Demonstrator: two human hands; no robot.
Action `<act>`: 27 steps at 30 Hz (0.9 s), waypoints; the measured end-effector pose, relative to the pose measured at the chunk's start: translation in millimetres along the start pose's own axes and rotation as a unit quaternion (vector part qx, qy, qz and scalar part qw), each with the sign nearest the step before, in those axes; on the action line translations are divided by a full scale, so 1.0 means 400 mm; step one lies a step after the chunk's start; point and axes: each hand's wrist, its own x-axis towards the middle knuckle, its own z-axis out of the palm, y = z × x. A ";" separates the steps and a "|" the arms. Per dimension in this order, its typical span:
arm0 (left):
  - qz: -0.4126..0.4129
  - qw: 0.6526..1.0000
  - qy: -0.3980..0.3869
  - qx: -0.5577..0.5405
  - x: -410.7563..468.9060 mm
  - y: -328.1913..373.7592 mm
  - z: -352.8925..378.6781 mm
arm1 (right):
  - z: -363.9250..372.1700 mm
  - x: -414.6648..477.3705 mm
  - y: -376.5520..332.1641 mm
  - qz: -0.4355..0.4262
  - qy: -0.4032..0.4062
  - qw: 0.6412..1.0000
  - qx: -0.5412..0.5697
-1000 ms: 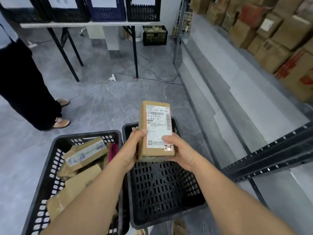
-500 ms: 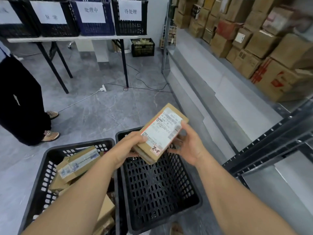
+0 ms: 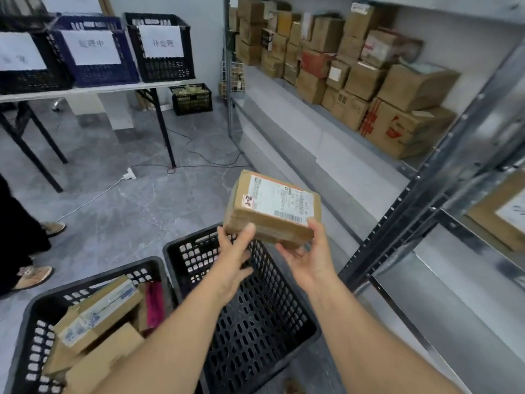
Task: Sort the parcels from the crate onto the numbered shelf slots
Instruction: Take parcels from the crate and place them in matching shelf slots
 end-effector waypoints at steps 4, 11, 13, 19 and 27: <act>0.016 1.000 -0.012 -0.009 0.029 -0.024 0.107 | -0.039 -0.055 0.015 -0.019 0.007 1.000 0.019; 0.070 0.995 -0.073 0.010 0.027 -0.033 0.240 | -0.133 -0.149 -0.033 -0.019 -0.038 0.993 -0.111; 0.079 0.990 -0.112 0.024 0.017 -0.018 0.262 | -0.188 -0.177 -0.092 -0.037 -0.035 0.984 -0.171; 0.056 0.959 -0.248 0.126 -0.031 0.002 0.347 | -0.345 -0.296 -0.298 -0.077 -0.042 0.942 -0.325; 0.050 0.886 -0.420 0.189 -0.139 -0.022 0.570 | -0.470 -0.500 -0.404 -0.165 -0.050 0.915 -0.363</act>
